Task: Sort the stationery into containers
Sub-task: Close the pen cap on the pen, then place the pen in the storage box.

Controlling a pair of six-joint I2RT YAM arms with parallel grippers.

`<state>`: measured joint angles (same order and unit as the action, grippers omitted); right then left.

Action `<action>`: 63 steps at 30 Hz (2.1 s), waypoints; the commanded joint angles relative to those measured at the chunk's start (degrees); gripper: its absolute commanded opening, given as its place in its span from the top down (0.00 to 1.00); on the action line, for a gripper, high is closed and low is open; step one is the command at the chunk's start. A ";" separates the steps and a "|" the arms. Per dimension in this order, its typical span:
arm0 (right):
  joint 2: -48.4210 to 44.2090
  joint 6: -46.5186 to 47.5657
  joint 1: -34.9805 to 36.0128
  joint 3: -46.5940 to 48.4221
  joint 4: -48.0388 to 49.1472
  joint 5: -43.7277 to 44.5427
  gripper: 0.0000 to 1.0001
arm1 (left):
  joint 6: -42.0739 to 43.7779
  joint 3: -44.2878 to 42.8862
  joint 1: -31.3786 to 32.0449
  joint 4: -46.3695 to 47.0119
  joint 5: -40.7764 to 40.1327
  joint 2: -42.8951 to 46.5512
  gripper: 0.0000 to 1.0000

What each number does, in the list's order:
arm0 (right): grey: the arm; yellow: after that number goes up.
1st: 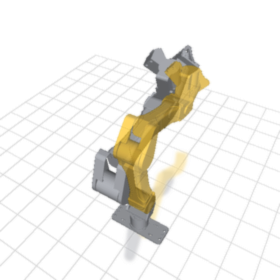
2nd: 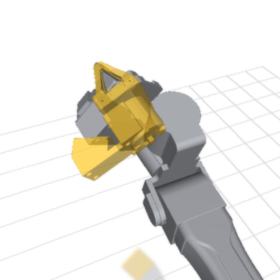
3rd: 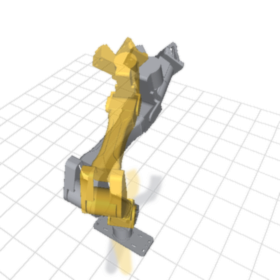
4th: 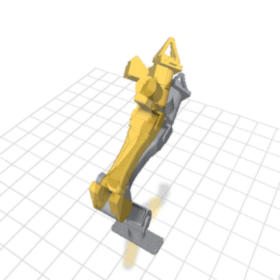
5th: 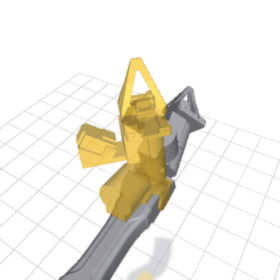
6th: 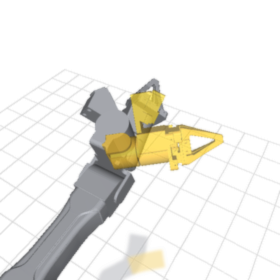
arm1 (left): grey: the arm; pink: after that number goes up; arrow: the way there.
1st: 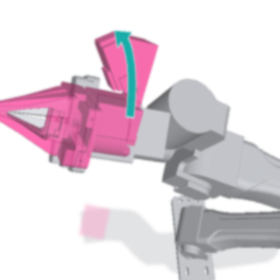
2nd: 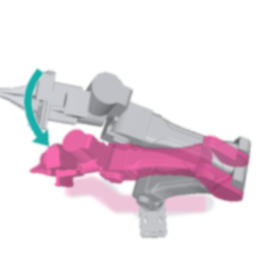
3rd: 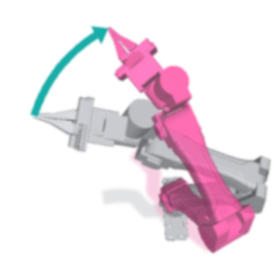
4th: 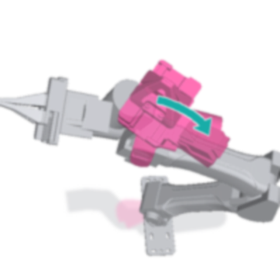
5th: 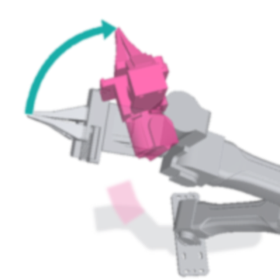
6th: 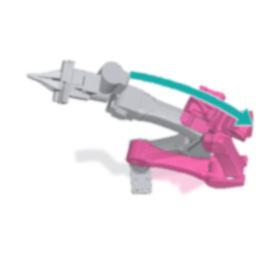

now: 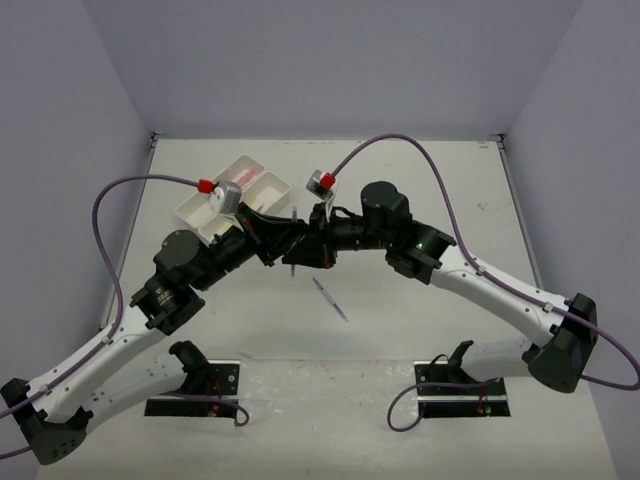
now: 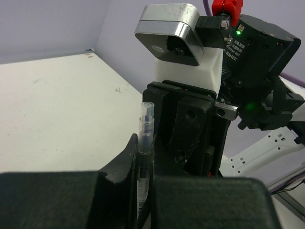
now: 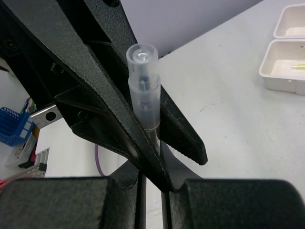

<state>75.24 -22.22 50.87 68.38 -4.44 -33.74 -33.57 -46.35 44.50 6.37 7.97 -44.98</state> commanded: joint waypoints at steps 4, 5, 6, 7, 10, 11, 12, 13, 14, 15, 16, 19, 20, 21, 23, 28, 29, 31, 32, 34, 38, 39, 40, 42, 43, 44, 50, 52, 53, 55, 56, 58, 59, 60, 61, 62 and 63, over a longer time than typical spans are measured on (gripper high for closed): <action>-1.51 2.54 0.16 0.04 4.78 6.42 0.90 | 4.02 -3.04 1.12 -9.91 -5.98 -0.18 1.00; -2.21 2.59 -0.12 -1.00 4.69 8.54 0.65 | 5.91 -5.07 1.16 -12.69 -11.03 -1.46 1.00; -2.97 2.62 -0.42 -2.09 4.62 10.49 0.43 | 7.98 -6.98 1.17 -15.06 -15.58 -2.72 1.00; -4.12 2.53 -0.93 -3.64 4.30 12.40 0.28 | 10.71 -8.84 1.11 -16.51 -19.50 -4.38 1.00; -10.61 1.40 -4.14 -11.65 1.99 21.98 0.01 | 20.93 -15.24 0.76 -19.11 -34.93 -12.99 1.00; -12.54 1.60 -4.68 -14.01 0.46 28.82 0.01 | 26.31 -17.11 -0.13 -19.23 -39.29 -16.22 1.00; -14.56 2.09 -4.99 -15.41 -2.09 35.45 0.01 | 30.11 -19.85 -2.01 -19.50 -44.64 -20.72 1.00; -16.93 2.65 -5.55 -17.03 -4.32 41.96 0.01 | 34.14 -22.38 -4.78 -19.34 -47.81 -25.17 1.00; -19.68 3.29 -6.44 -18.91 -6.03 47.98 0.01 | 38.18 -24.55 -8.60 -18.71 -48.12 -29.52 1.00; -22.57 3.92 -7.91 -21.01 -6.40 50.63 0.01 | 40.03 -25.41 -13.10 -18.08 -43.67 -33.33 1.00; -24.36 4.23 -9.20 -22.36 -6.46 51.40 0.01 | 41.42 -25.83 -15.59 -15.01 -39.60 -35.47 1.00; -28.37 5.11 -12.52 -25.43 -6.46 52.87 0.01 | 46.93 -24.32 -19.84 -5.33 -28.38 -39.54 1.00; -29.45 5.26 -13.21 -26.31 -6.42 53.61 0.01 | 49.56 -22.68 -20.60 0.07 -25.54 -40.80 1.00; -30.10 5.06 -13.37 -26.80 -6.32 54.25 0.01 | 51.62 -21.49 -21.05 3.72 -24.77 -42.22 1.00; -30.91 5.02 -13.48 -27.59 -5.85 53.91 0.01 | 54.54 -20.19 -21.79 5.84 -22.80 -44.58 1.00; -32.74 5.43 -13.60 -28.07 -5.75 52.56 0.01 | 57.11 -17.69 -23.50 7.98 -20.63 -51.34 1.00; -33.13 5.43 -13.60 -28.40 -5.66 51.83 0.01 | 56.92 -16.43 -23.59 8.36 -20.62 -52.24 0.99; -33.06 5.35 -13.60 -28.65 -5.40 51.00 0.01 | 56.12 -14.92 -23.67 9.63 -20.62 -52.66 0.90; -32.63 5.37 -13.62 -28.52 -5.40 50.25 0.01 | 55.73 -14.09 -23.77 10.35 -20.76 -52.67 0.88; -31.21 5.43 -13.69 -28.07 -5.40 48.45 0.01 | 54.89 -11.40 -24.09 12.47 -21.21 -52.67 0.80; -30.02 5.61 -13.69 -27.77 -5.40 47.14 0.01 | 54.22 -10.87 -25.13 12.96 -20.58 -52.62 0.85; -30.20 5.61 -13.69 -27.77 -5.40 46.97 0.01 | 53.92 -10.78 -25.30 13.18 -20.54 -52.54 0.85; -30.40 5.65 -13.69 -27.81 -5.40 46.76 0.01 | 53.46 -10.77 -25.53 13.14 -20.20 -52.53 0.83; -30.79 5.80 -13.69 -27.96 -5.48 46.56 0.01 | 52.89 -10.91 -25.87 12.78 -19.70 -52.77 0.74; -30.89 5.86 -13.69 -27.99 -5.41 46.50 0.01 | 52.83 -10.68 -25.87 12.75 -19.93 -52.87 0.72; -30.98 5.93 -13.69 -28.02 -5.35 46.43 0.01 | 52.76 -10.46 -25.87 12.71 -20.16 -52.97 0.69; -30.90 6.01 -13.69 -28.08 -5.32 46.22 0.01 | 51.97 -9.74 -25.87 12.48 -21.50 -52.56 0.52; -30.57 6.11 -13.69 -28.07 -5.20 45.93 0.01 | 49.75 -10.51 -25.75 11.82 -21.97 -50.27 0.50; -30.29 6.19 -13.69 -27.99 -5.14 45.58 0.01 | 48.31 -11.36 -25.65 11.31 -22.23 -48.94 0.48; -29.22 6.71 -13.69 -27.70 -5.08 43.60 0.01 | 43.95 -13.58 -25.38 8.51 -22.98 -46.27 0.43; -28.29 6.86 -13.69 -27.42 -5.14 42.39 0.01 | 39.27 -16.00 -25.19 5.41 -24.12 -44.46 0.35; -27.55 7.10 -13.76 -27.02 -5.22 41.09 0.01 | 30.72 -20.11 -24.99 -2.10 -26.77 -40.63 0.12; -27.34 7.10 -13.71 -26.81 -5.54 41.30 0.01 | 21.65 -23.28 -24.99 -10.18 -28.83 -38.88 0.04; -27.34 7.10 -13.69 -26.76 -5.70 41.95 0.01 | 13.71 -25.87 -24.99 -17.91 -30.70 -37.02 0.00; -27.52 7.09 -13.71 -26.84 -5.75 42.72 0.01 | 7.71 -27.83 -24.99 -25.36 -32.30 -35.15 0.00; -27.85 7.02 -13.77 -26.97 -5.76 43.12 0.01 | 4.61 -29.14 -24.99 -32.66 -33.54 -33.45 0.00; -28.04 6.91 -13.78 -27.05 -5.76 43.48 0.01 | -1.40 -28.85 -24.99 -37.54 -34.03 -31.85 0.00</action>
<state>47.97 -16.23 37.42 40.14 -11.53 9.07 -7.55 -69.00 19.39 -5.36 -18.90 -85.75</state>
